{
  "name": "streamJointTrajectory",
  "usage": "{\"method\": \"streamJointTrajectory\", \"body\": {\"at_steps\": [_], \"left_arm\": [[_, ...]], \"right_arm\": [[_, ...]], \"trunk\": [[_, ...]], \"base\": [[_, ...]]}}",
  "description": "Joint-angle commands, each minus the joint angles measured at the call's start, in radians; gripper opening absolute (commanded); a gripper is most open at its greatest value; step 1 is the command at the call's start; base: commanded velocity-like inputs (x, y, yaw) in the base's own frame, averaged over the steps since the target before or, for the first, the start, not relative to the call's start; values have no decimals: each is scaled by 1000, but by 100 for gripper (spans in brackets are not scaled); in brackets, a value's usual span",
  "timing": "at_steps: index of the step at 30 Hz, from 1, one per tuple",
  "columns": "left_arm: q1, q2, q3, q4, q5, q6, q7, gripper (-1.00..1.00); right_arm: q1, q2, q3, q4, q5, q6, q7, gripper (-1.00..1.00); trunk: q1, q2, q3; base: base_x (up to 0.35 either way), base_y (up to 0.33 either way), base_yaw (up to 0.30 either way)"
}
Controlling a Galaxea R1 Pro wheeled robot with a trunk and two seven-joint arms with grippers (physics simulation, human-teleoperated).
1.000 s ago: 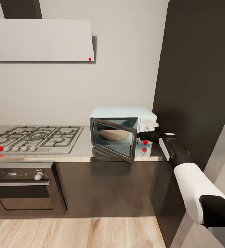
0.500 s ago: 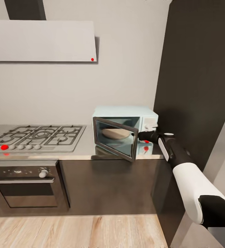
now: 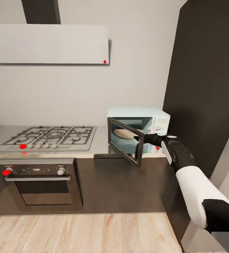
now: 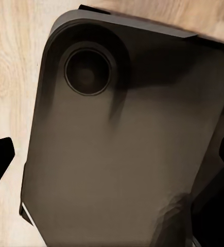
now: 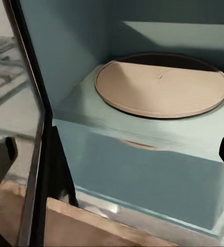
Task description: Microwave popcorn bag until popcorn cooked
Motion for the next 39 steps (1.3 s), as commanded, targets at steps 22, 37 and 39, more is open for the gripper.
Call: {"method": "streamJointTrajectory", "body": {"at_steps": [22,37,39], "left_arm": [[0,0,-1,-1,6,-1,-1,100],[1,0,0,-1,6,-1,-1,100],[1,0,-1,-1,6,-1,-1,100]], "right_arm": [[-1,-39,-3,0,4,7,77,100],[-1,-111,-2,35,7,7,205,100],[-1,-122,-2,37,8,6,208,100]], "trunk": [[0,-1,-1],[0,-1,-1],[0,-1,-1]], "base": [[-3,292,0],[0,119,0],[0,18,0]]}}
